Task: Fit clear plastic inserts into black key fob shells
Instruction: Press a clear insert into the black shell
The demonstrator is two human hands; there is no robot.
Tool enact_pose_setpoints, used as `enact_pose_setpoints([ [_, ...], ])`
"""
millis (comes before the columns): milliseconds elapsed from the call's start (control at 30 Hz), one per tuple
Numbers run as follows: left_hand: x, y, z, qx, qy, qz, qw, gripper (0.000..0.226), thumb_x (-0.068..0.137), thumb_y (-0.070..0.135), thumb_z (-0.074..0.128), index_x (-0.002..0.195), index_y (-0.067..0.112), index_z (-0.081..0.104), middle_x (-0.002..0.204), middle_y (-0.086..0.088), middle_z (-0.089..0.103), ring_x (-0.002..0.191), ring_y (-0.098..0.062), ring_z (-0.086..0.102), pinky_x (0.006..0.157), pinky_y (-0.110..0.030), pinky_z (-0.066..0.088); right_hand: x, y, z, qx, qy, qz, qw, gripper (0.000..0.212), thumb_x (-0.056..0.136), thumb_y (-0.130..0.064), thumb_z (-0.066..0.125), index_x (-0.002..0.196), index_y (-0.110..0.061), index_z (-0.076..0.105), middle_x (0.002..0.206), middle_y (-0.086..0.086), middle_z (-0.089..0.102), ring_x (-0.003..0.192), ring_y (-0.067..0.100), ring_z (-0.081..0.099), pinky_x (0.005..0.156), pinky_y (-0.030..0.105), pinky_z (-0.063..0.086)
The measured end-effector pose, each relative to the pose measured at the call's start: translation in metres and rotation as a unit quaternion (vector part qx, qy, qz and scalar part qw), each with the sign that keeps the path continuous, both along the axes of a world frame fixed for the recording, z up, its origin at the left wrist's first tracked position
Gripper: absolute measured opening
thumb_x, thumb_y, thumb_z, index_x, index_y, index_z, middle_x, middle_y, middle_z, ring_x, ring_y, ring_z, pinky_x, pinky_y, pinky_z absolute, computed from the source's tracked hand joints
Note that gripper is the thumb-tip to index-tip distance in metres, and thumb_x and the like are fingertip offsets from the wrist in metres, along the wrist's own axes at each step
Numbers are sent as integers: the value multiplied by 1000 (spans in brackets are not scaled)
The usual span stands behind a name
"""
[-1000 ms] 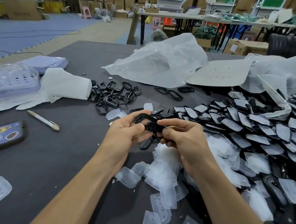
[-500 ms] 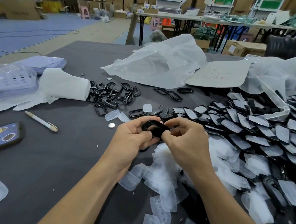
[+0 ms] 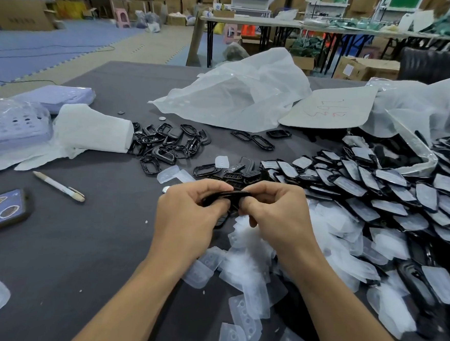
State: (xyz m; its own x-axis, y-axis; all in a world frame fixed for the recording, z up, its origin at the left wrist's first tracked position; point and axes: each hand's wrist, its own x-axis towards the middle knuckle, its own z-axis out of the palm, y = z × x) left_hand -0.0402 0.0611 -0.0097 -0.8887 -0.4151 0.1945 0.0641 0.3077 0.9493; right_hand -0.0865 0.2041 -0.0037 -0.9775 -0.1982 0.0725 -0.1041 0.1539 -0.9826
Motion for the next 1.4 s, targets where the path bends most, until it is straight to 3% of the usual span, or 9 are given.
enact_pose_setpoints([
  [167, -1, -2, 1, 185, -61, -47, 980, 36, 85, -16, 69, 86, 18, 82, 74, -13, 78, 57, -17, 62, 71, -40, 61, -1, 2, 3, -37, -41, 22, 998, 22, 80, 10, 70, 74, -11, 76, 59, 4, 68, 46, 1, 55, 47, 10, 40],
  [267, -1, -1, 2, 237, -72, -53, 967, 31, 88, -17, 67, 94, 12, 78, 78, -11, 79, 59, -19, 67, 66, -36, 63, -1, 2, 3, -39, -31, 29, 998, 28, 83, 7, 69, 68, -17, 73, 57, -2, 67, 46, 2, 54, 46, 10, 40],
  [400, -1, 4, 0, 228, -69, -55, 970, 29, 91, -14, 66, 99, 11, 77, 80, -11, 79, 62, -18, 71, 79, -48, 65, -1, 1, 1, -36, -15, 36, 999, 24, 85, 5, 68, 72, -14, 73, 57, -1, 67, 48, 7, 56, 45, 14, 42],
  [500, 0, 4, -1, 208, -67, -55, 974, 26, 92, -11, 67, 102, 11, 77, 81, -12, 80, 65, -19, 73, 79, -47, 66, -3, 1, 0, -45, -11, 36, 998, 17, 85, 6, 69, 77, -8, 74, 60, 3, 68, 50, 12, 58, 47, 17, 44],
  [700, 0, 4, -2, 216, -73, -47, 973, 26, 88, -15, 69, 90, 9, 80, 70, -17, 75, 51, -19, 62, 75, -50, 65, -3, 0, -1, -48, -9, 33, 998, 26, 83, 10, 67, 68, -12, 71, 56, 4, 65, 47, 14, 55, 45, 18, 41],
  [867, -1, -1, -5, 181, -86, -49, 978, 16, 85, -6, 77, 91, 7, 82, 67, -18, 74, 54, -21, 65, 55, -29, 57, -2, -1, -1, -30, 25, 41, 998, 23, 85, 7, 66, 75, -12, 76, 60, 3, 69, 49, 12, 56, 47, 17, 42],
  [1033, -1, -3, -7, 169, -100, -61, 979, 12, 84, -1, 80, 85, 10, 83, 69, -16, 76, 57, -20, 69, 56, -27, 59, -4, 0, -1, -9, 36, 51, 998, 26, 87, 6, 64, 77, -14, 77, 60, 0, 68, 51, 11, 55, 51, 21, 43],
  [1200, 0, -1, -3, 164, -86, -79, 979, 21, 84, 1, 80, 83, 21, 85, 78, -12, 79, 70, -21, 74, 70, -36, 65, -7, 2, -2, 24, 38, 49, 998, 25, 88, 2, 65, 74, -16, 74, 60, -5, 66, 55, 7, 56, 57, 24, 43],
  [1400, 0, 1, -5, 135, -93, -25, 986, 33, 79, -3, 82, 74, 29, 85, 71, -8, 78, 62, -18, 74, 59, -29, 61, -5, -1, -5, 68, 73, 32, 995, 22, 90, -10, 68, 69, -17, 73, 54, -4, 63, 51, 10, 54, 54, 28, 45],
])
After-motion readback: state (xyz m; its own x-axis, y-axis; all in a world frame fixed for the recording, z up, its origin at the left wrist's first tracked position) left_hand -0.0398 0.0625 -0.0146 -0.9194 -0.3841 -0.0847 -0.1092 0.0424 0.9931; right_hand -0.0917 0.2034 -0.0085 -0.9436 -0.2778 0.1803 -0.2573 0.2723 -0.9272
